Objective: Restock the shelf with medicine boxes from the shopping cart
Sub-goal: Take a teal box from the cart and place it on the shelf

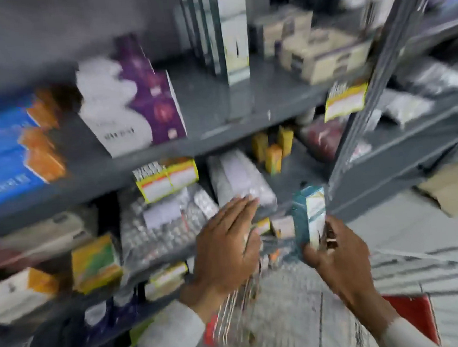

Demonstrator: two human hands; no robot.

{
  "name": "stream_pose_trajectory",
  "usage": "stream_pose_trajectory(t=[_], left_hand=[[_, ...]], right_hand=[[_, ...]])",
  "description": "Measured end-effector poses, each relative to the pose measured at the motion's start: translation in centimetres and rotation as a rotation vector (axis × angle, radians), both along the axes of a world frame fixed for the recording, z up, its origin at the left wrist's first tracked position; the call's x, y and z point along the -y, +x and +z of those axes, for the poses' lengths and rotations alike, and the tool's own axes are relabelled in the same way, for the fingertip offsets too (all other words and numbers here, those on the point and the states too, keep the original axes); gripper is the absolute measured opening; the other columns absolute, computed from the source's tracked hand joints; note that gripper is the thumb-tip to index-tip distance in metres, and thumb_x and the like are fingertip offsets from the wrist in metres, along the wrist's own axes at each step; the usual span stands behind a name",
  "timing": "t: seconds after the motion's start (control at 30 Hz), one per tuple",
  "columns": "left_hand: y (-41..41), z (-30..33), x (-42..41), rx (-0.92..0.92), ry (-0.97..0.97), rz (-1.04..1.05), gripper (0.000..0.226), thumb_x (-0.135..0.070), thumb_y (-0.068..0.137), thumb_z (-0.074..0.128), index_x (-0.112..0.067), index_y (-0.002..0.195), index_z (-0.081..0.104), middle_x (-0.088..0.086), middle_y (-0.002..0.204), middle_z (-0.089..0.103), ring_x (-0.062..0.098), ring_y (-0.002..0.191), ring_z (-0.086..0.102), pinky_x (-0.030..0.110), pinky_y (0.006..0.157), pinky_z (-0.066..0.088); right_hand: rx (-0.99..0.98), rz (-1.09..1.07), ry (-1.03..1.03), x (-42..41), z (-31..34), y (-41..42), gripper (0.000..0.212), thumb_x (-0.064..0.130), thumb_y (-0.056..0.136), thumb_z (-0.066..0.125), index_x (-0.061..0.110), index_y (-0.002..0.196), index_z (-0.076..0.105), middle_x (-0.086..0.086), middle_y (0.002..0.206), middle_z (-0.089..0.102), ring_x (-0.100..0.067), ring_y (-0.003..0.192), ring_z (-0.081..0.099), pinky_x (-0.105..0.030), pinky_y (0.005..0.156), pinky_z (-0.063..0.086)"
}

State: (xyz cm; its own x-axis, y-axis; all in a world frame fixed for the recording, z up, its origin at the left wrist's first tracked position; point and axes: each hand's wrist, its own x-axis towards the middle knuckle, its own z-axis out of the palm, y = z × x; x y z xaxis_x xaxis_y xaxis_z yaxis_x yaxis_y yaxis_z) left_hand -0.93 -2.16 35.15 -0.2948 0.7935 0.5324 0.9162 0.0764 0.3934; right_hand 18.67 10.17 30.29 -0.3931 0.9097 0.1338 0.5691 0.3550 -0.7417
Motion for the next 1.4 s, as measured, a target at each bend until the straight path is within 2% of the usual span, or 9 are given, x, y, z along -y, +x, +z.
stream_pose_trajectory(t=[0.13,0.27,0.4,0.53,0.73,0.97,1.07,1.2,1.4], left_hand=[[-2.1,8.6,-5.0,-0.214,0.155,0.020,0.047,-0.019,0.097,0.060,-0.009,0.143,0.060,0.009,0.151,0.058,0.026,0.147,0.047,0.043,0.124,0.034],[-3.5,12.5,-7.7,-0.345,-0.027,0.178,0.057,-0.030,0.099,0.053,-0.009,0.151,0.048,0.013,0.161,0.045,0.032,0.155,0.032,0.054,0.128,0.023],[-4.8,12.2,-8.0,-0.283,-0.228,0.325,0.072,-0.043,0.101,0.046,-0.010,0.162,0.024,0.013,0.170,0.027,0.029,0.158,0.023,0.043,0.129,0.008],[-5.3,11.2,-7.4,-0.341,-0.257,0.314,0.076,-0.039,0.098,0.047,-0.010,0.162,0.021,0.013,0.171,0.024,0.030,0.158,0.022,0.042,0.129,0.008],[-5.0,11.5,-7.5,-0.311,-0.267,0.313,0.072,-0.037,0.101,0.043,-0.012,0.163,0.016,0.012,0.173,0.019,0.029,0.160,0.016,0.042,0.130,0.005],[-5.0,12.6,-5.7,-0.159,-0.194,0.206,0.067,-0.040,0.103,0.039,-0.020,0.164,0.018,0.001,0.174,0.018,0.014,0.160,0.009,0.026,0.127,-0.003],[-5.2,13.3,-2.6,-0.064,-0.063,0.175,0.058,-0.037,0.102,0.044,-0.028,0.159,0.035,-0.010,0.167,0.035,0.003,0.155,0.023,0.018,0.121,0.010],[-6.2,14.0,3.5,-0.050,0.160,0.203,0.046,-0.027,0.097,0.061,-0.024,0.143,0.061,-0.006,0.148,0.061,0.007,0.140,0.051,0.026,0.117,0.038],[-11.5,14.7,16.1,-0.110,0.363,0.344,0.041,-0.020,0.096,0.065,-0.020,0.136,0.067,-0.005,0.139,0.068,0.009,0.132,0.060,0.028,0.112,0.047]], right_hand=[[-0.291,-0.015,0.230,-4.0,9.6,-3.3,0.049,0.050,0.065,0.073,0.033,0.108,0.058,0.008,0.082,0.067,-0.021,0.075,0.066,-0.039,0.066,0.054],[-0.461,0.022,0.393,-7.3,16.9,-7.0,0.046,0.049,0.071,0.078,0.037,0.109,0.056,0.013,0.089,0.070,-0.014,0.077,0.069,-0.042,0.066,0.058],[-0.450,0.070,0.398,-9.3,21.4,-12.0,0.048,0.056,0.069,0.076,0.043,0.106,0.048,0.023,0.087,0.062,-0.011,0.081,0.065,-0.039,0.072,0.058],[-0.389,0.142,0.318,-11.0,21.9,-16.3,0.051,0.054,0.071,0.077,0.037,0.105,0.045,0.012,0.098,0.065,-0.020,0.094,0.065,-0.039,0.078,0.054],[-0.383,0.151,0.307,-11.7,20.2,-17.8,0.056,0.053,0.073,0.079,0.047,0.108,0.035,0.018,0.100,0.059,-0.011,0.094,0.061,-0.030,0.077,0.049],[-0.435,0.070,0.359,-10.3,19.1,-15.8,0.077,0.043,0.081,0.080,0.029,0.144,0.040,0.005,0.135,0.054,-0.005,0.120,0.052,-0.021,0.100,0.045],[-0.537,0.072,0.510,-7.8,19.0,-14.8,0.053,0.029,0.087,0.078,0.024,0.132,0.050,0.004,0.118,0.054,0.010,0.102,0.050,0.000,0.084,0.037],[-0.550,0.301,0.643,-2.1,19.2,-15.5,0.033,0.018,0.092,0.074,0.014,0.121,0.059,0.006,0.108,0.053,-0.008,0.093,0.054,-0.014,0.085,0.043],[-0.501,0.659,0.679,10.1,19.4,-22.3,0.028,0.025,0.094,0.065,0.014,0.119,0.066,0.001,0.110,0.064,-0.015,0.100,0.062,-0.018,0.091,0.046]])
